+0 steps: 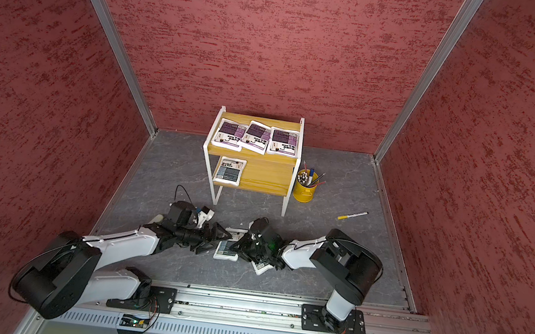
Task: Place the bagged coffee beans on the shelf by color
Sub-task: Pick up the bagged coffee beans at the center of the board, then place the bagged coffee beans on the shelf.
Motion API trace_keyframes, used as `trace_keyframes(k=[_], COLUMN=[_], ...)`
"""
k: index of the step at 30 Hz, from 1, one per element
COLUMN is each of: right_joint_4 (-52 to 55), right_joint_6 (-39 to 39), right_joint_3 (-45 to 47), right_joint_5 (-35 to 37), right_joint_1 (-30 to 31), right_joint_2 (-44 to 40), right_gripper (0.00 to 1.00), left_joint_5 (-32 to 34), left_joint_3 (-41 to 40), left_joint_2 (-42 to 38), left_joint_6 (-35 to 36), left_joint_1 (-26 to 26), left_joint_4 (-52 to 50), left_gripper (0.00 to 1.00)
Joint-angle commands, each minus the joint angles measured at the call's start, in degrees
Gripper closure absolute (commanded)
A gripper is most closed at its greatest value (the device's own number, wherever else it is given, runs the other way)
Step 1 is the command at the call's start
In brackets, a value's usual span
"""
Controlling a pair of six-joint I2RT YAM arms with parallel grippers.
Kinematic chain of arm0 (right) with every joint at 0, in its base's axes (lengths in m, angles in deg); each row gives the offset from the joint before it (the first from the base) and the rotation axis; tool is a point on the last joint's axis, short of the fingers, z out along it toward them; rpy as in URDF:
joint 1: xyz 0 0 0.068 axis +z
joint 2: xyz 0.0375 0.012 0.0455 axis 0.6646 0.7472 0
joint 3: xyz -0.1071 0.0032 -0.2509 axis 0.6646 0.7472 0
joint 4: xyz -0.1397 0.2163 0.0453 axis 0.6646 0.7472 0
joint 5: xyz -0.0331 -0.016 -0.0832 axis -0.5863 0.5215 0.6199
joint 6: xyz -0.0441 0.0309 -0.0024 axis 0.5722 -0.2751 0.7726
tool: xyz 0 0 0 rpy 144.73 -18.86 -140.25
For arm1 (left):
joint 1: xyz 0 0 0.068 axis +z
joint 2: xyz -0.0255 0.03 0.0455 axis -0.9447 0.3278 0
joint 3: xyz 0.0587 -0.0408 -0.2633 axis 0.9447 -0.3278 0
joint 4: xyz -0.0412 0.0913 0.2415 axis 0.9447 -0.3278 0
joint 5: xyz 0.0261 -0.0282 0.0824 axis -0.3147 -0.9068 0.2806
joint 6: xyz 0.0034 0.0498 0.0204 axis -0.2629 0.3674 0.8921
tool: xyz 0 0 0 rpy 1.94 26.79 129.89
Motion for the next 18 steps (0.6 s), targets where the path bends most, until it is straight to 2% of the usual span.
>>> trace_keyframes(k=[1, 7, 11, 15, 18], right_joint_4=[-1.3, -0.2, 2.7, 6.1, 7.1], right_joint_6=[1.5, 3.5, 5.8, 7.6, 8.8], right_joint_3=[1.4, 4.0, 5.4, 5.7, 5.0], right_joint_5=[1.4, 1.6, 2.0, 2.0, 0.1], right_joint_1=[0.3, 0.3, 0.3, -0.5, -1.5], right_joint_2=[-3.7, -9.7, -16.6, -24.2, -29.2], right_gripper=[0.79, 0.81, 0.82, 0.82, 0.82], left_joint_5=[-2.0, -9.5, -15.4, -19.2, -21.0], left_joint_3=[-2.3, -2.8, -3.2, -3.1, -3.2], left_joint_2=[-2.2, -9.4, -13.8, -17.2, -19.2], left_joint_6=[0.2, -0.5, -3.1, -8.2, -14.3], left_joint_1=[2.6, 7.0, 9.7, 10.9, 10.9], left_joint_4=[-4.3, -5.4, -3.9, 1.0, 9.1], left_gripper=[0.00, 0.00, 0.00, 0.00, 0.00])
